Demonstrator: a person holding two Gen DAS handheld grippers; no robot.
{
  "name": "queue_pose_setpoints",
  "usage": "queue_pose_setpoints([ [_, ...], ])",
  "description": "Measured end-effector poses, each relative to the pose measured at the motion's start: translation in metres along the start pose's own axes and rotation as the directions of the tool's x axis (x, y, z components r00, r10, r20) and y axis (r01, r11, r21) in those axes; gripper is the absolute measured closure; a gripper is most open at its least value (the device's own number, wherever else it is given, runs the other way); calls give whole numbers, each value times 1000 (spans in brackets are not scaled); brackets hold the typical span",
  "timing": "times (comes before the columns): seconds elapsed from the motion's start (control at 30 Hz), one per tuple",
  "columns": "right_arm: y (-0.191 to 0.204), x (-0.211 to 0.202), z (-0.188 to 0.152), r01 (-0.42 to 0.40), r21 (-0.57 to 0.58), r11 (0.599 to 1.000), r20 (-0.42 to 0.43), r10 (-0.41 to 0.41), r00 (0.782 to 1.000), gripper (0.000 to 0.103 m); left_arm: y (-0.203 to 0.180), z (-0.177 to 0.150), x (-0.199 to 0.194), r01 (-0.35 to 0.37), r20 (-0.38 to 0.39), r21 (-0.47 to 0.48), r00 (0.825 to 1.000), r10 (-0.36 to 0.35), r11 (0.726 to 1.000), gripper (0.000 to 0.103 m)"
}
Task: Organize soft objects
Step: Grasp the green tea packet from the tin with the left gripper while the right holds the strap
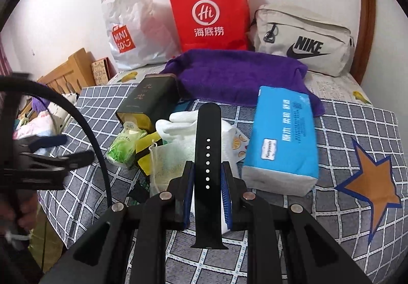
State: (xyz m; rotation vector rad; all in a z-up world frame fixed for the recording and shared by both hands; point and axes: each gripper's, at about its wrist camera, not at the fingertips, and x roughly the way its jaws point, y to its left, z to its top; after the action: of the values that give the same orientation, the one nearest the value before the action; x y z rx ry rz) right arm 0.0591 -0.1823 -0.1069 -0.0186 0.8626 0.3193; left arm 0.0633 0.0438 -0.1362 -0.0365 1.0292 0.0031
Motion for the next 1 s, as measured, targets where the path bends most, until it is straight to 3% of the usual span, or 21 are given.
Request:
queue_pose_setpoints([
  [0.13, -6, -6, 0, 2, 13, 1000, 7, -2, 1000, 83, -3, 2, 28, 39, -37, -1, 999, -39, 999, 0],
  [0.47, -9, -11, 5, 22, -3, 1000, 13, -22, 1000, 83, -13, 5, 65, -49, -83, 45, 995, 53, 998, 0],
  [0.6, -11, -8, 4, 27, -3, 1000, 4, -27, 1000, 83, -11, 7, 66, -37, -61, 26, 997, 38, 999, 3],
  [0.7, -13, -7, 3, 22, 4, 1000, 2, -22, 1000, 83, -9, 11, 64, -7, -46, 6, 999, 8, 1000, 19],
  [0.77, -14, -4, 4, 20, 2, 1000, -6, -20, 1000, 83, -9, 12, 62, 21, -41, 5, 999, -21, 1000, 36],
  [0.87, -14, -2, 5, 11, 3, 1000, -11, -11, 1000, 83, -9, 13, 58, 38, -43, 11, 998, -37, 999, 49],
  [1.0, -13, -1, 7, -2, -3, 1000, -13, 2, 1000, 83, -4, 13, 52, 61, -50, 17, 997, -60, 998, 53],
])
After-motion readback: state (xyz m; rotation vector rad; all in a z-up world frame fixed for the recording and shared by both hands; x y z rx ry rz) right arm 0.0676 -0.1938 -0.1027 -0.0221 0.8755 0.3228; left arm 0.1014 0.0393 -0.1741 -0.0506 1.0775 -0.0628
